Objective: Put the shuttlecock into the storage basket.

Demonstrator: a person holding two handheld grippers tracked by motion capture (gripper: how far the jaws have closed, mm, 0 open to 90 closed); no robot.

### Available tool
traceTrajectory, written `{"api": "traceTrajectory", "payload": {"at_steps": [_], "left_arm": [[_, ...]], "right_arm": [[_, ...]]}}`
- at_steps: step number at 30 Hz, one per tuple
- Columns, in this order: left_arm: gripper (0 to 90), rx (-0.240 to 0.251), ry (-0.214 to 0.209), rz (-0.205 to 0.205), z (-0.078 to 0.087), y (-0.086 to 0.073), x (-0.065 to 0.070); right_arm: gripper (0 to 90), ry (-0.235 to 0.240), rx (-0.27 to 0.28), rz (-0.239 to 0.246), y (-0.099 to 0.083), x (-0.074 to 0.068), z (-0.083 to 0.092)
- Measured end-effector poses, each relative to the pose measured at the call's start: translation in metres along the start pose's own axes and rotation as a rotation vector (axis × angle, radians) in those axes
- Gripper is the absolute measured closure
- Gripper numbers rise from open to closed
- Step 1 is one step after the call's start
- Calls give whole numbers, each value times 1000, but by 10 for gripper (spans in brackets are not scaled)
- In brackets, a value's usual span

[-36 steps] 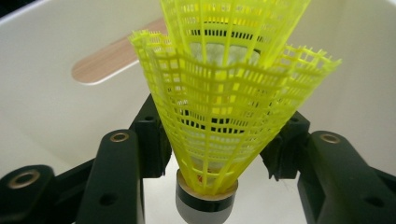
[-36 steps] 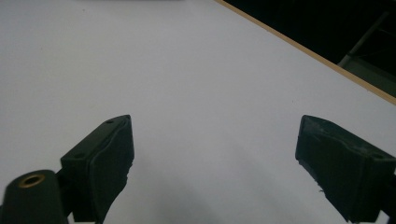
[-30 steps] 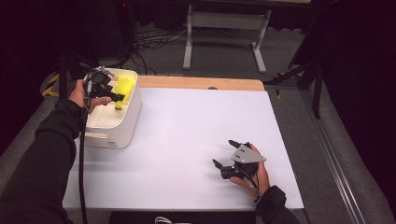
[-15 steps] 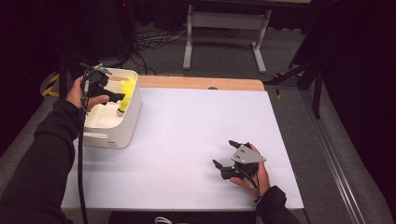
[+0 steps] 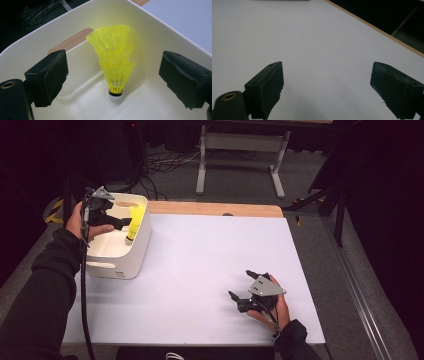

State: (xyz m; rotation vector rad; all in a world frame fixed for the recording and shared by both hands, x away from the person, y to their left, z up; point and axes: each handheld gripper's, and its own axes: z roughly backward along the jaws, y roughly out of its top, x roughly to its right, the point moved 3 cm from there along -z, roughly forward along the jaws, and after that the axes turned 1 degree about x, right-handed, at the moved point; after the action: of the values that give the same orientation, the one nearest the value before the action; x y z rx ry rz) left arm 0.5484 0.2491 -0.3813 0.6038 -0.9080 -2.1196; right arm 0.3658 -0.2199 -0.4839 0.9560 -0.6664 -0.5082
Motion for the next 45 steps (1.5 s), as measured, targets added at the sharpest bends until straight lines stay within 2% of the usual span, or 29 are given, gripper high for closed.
{"api": "traceTrajectory", "payload": {"at_steps": [2,6,10,15,16,20,25,27,29,31,35,39,45], "left_arm": [[100,6,24,-14,3,1,3],[107,18,26,-35,6,2,8],[107,51,19,-49,12,4,14],[111,97,30,-65,20,5,20],[114,124,30,-72,23,6,23],[114,153,36,-85,28,6,27],[121,197,32,-88,35,7,32],[125,218,43,-87,38,6,33],[122,229,35,-84,40,5,35],[122,237,41,-100,43,4,37],[122,276,28,-86,49,3,40],[122,294,21,-107,55,2,47],[117,319,7,-117,58,1,55]], "right_arm": [[121,-1,-2,1,0,0,0],[121,-2,1,3,0,0,1],[121,-6,3,2,1,0,3],[121,-12,8,6,2,-1,4],[121,-12,9,7,2,0,5],[121,-16,9,3,2,0,5],[121,-19,10,3,2,0,6],[122,-19,11,2,2,1,6],[122,-20,10,0,2,1,6],[122,-21,9,2,2,0,6],[122,-21,10,1,2,0,6],[122,-21,11,1,3,0,7],[122,-21,12,2,3,0,7]]}}
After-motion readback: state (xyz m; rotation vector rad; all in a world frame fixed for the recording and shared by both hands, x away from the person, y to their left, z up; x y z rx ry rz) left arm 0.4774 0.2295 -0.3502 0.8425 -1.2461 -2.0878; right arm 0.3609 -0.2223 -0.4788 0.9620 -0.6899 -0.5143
